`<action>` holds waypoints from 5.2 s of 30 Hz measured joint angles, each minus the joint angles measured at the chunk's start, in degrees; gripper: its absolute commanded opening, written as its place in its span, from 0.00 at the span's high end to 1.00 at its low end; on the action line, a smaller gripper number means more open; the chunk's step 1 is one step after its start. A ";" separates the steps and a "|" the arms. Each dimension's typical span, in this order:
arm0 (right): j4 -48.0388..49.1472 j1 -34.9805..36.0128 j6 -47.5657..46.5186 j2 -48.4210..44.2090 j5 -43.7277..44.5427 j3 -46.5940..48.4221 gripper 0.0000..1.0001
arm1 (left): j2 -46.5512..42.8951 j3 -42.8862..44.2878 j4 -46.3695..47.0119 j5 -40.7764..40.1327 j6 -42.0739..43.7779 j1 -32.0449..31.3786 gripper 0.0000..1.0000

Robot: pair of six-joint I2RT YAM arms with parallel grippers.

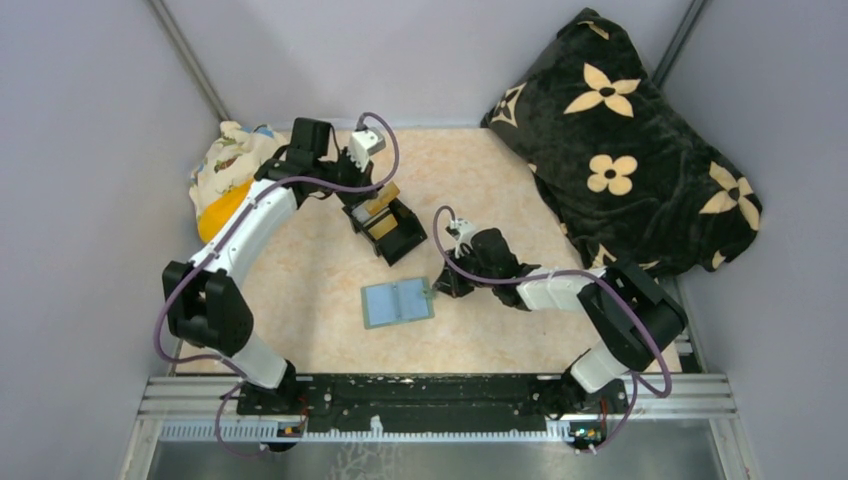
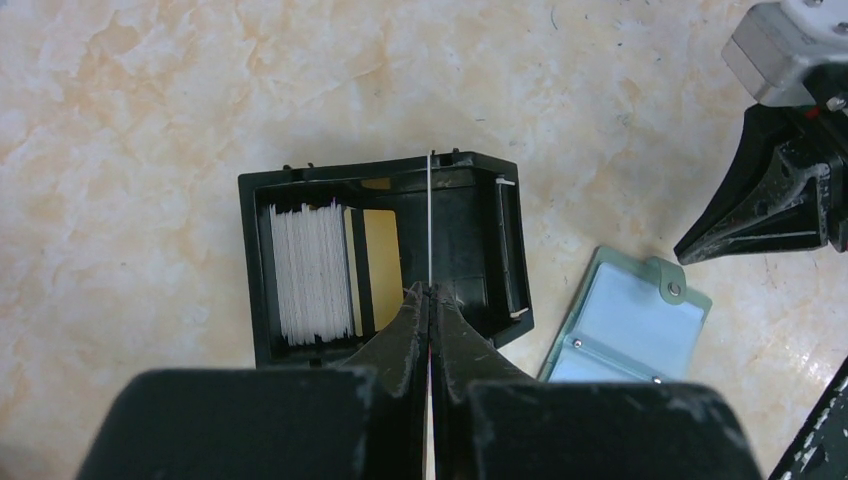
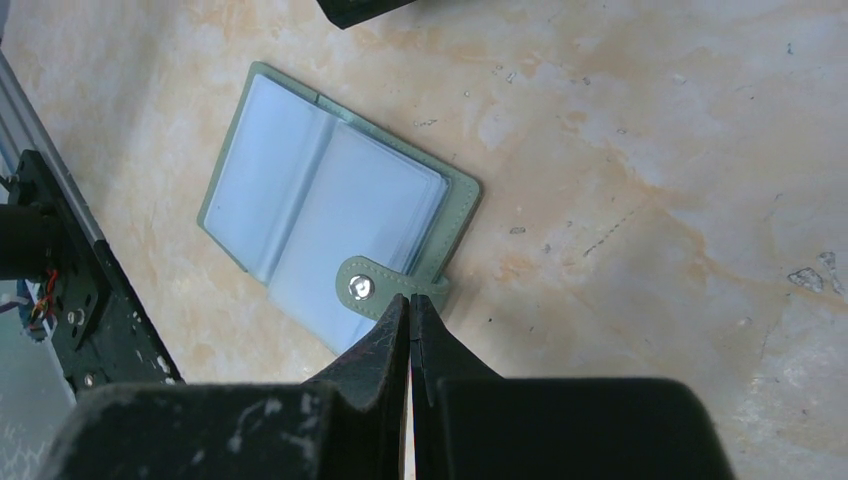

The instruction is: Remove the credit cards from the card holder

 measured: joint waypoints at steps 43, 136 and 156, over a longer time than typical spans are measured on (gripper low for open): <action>5.51 -1.88 1.55 4.52 -4.15 -1.88 1.00 | 14.97 0.15 -2.01 -1.84 5.73 -0.50 1.00; 9.09 -2.58 3.10 7.30 -6.86 -2.21 1.00 | -2.62 -7.78 13.44 -17.55 -5.27 -6.75 0.73; -1.49 -2.58 -0.66 -9.66 6.27 -3.19 0.55 | -36.76 -51.45 51.91 -17.44 -49.29 -6.80 0.05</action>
